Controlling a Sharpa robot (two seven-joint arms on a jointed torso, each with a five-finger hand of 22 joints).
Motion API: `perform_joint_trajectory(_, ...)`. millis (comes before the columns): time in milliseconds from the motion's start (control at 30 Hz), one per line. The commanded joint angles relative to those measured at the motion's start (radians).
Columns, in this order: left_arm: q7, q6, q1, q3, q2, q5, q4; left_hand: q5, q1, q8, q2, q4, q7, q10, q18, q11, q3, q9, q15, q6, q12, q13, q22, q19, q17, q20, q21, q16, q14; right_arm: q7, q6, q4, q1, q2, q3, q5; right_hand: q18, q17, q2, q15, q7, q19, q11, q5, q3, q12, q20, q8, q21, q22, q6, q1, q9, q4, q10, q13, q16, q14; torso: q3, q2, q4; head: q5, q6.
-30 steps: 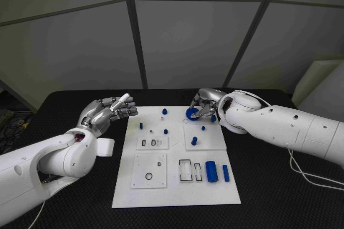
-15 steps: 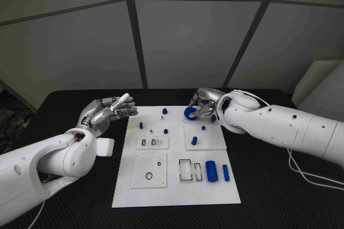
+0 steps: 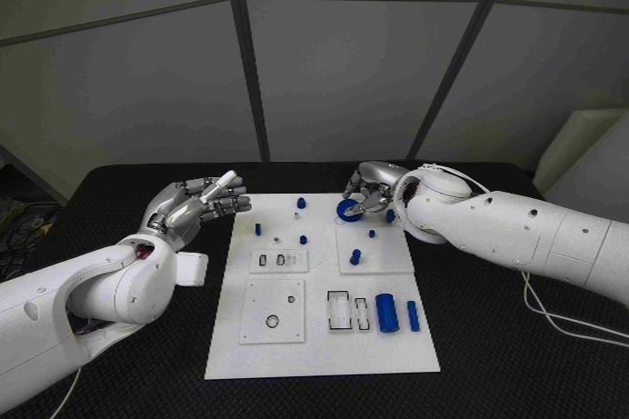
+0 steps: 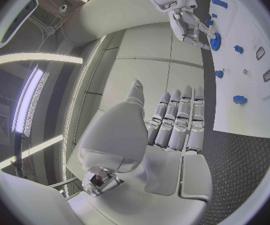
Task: Assemble the parts on the task board
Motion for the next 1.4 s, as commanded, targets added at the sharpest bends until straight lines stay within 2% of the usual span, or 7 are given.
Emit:
perform_joint_trajectory(33, 0.001, 0.011, 0.001, 0.001, -0.001, -0.006, 0.002, 0.000, -0.004, -0.003, 0.007, -0.004, 0.014, 0.000, -0.014, 0.004, -0.002, -0.001, 0.004, -0.002, -0.003, -0.001, -0.002, -0.007, -0.001, 0.001, -0.002, -0.007, -0.002, -0.008, 0.018, 0.000, 0.002, -0.001, 0.000, -0.006, -0.015, 0.083, -0.008, 0.006, -0.002, 0.105, -0.001, -0.004, -0.006, -0.006, 0.005, -0.006, 0.003, 0.263, -0.007, -0.004, -0.001, 0.001, -0.009, 0.038, -0.004, 0.062, 0.0001, 0.000, -0.0010, 0.000, 0.000)
perform_joint_trajectory(400, -0.001, 0.011, 0.001, 0.001, -0.002, -0.006, 0.003, 0.000, -0.004, -0.003, 0.007, -0.004, 0.014, 0.000, -0.014, 0.004, -0.002, -0.001, 0.004, -0.002, -0.003, -0.001, -0.002, -0.007, -0.001, 0.001, -0.002, -0.007, -0.002, -0.014, 0.035, 0.004, 0.002, -0.010, 0.000, -0.006, -0.015, 0.081, -0.015, 0.007, -0.001, 0.105, 0.000, -0.005, -0.011, -0.009, 0.007, -0.004, 0.003, 0.263, -0.013, -0.009, -0.003, 0.002, -0.011, 0.035, -0.005, 0.062, 0.0001, 0.000, 0.0007, -0.004, -0.001)
perform_joint_trajectory(667, -0.001, 0.009, 0.001, 0.001, -0.002, -0.006, 0.002, -0.001, -0.004, -0.005, 0.007, -0.006, 0.015, -0.001, -0.014, 0.005, -0.004, -0.001, 0.004, -0.004, -0.006, -0.002, -0.002, -0.008, -0.001, 0.001, -0.002, -0.008, -0.001, -0.014, 0.045, 0.005, 0.002, -0.012, 0.000, -0.006, -0.015, 0.082, -0.021, 0.008, -0.001, 0.105, 0.001, -0.005, -0.015, -0.011, 0.008, -0.003, 0.003, 0.263, -0.015, -0.014, -0.004, 0.005, -0.011, 0.034, -0.004, 0.062, 0.0005, 0.000, -0.0008, -0.004, 0.000)
perform_joint_trajectory(900, 0.001, 0.006, 0.001, 0.001, -0.002, -0.006, 0.002, -0.001, -0.005, -0.005, 0.007, -0.006, 0.015, -0.002, -0.014, 0.005, -0.005, -0.001, 0.005, -0.005, -0.006, -0.002, -0.003, -0.009, -0.001, 0.001, -0.002, -0.009, -0.001, -0.015, 0.049, -0.004, 0.002, -0.008, 0.000, -0.006, -0.015, 0.082, -0.026, 0.008, 0.000, 0.105, 0.002, -0.004, -0.018, -0.016, 0.008, -0.004, 0.003, 0.263, -0.021, -0.021, -0.006, 0.012, -0.013, 0.030, -0.005, 0.062, -0.0002, 0.000, 0.0018, -0.006, -0.001)
perform_joint_trajectory(1000, 0.005, 0.002, 0.001, 0.001, -0.003, -0.006, 0.002, -0.001, -0.005, -0.006, 0.007, -0.007, 0.015, -0.002, -0.014, 0.005, -0.005, -0.001, 0.005, -0.005, -0.007, -0.001, -0.003, -0.009, -0.001, 0.001, -0.002, -0.009, -0.001, -0.014, 0.053, -0.010, 0.002, -0.004, 0.000, -0.006, -0.015, 0.084, -0.024, 0.008, 0.000, 0.105, 0.001, -0.002, -0.017, -0.014, 0.009, -0.003, 0.003, 0.263, -0.021, -0.023, -0.006, 0.015, -0.012, 0.032, -0.004, 0.062, -0.0004, 0.001, 0.0011, -0.005, -0.002)
perform_joint_trajectory(1100, 0.006, 0.001, 0.001, 0.001, -0.003, -0.006, 0.002, -0.001, -0.005, -0.006, 0.007, -0.007, 0.015, -0.002, -0.014, 0.005, -0.005, -0.001, 0.005, -0.005, -0.007, -0.001, -0.003, -0.009, -0.001, 0.001, -0.002, -0.009, -0.001, -0.014, 0.056, -0.014, 0.002, 0.000, 0.000, -0.006, -0.015, 0.085, -0.020, 0.008, -0.001, 0.105, 0.001, 0.000, -0.014, -0.013, 0.009, 0.000, 0.003, 0.263, -0.017, -0.023, -0.005, 0.017, -0.010, 0.034, -0.003, 0.063, -0.0001, 0.000, 0.0008, -0.005, 0.002)
perform_joint_trajectory(1400, 0.006, 0.002, 0.001, 0.001, -0.002, -0.006, 0.001, -0.001, -0.005, -0.006, 0.007, -0.007, 0.015, -0.002, -0.014, 0.005, -0.005, -0.001, 0.005, -0.005, -0.007, -0.001, -0.003, -0.009, -0.001, 0.001, -0.002, -0.009, -0.001, -0.014, 0.068, -0.027, 0.002, 0.009, 0.000, -0.006, -0.015, 0.093, 0.007, 0.004, -0.008, 0.105, -0.005, 0.005, -0.003, -0.004, 0.006, 0.014, 0.003, 0.263, 0.029, -0.021, 0.003, 0.020, -0.003, 0.042, 0.000, 0.065, -0.0004, 0.000, 0.0015, -0.004, -0.003)
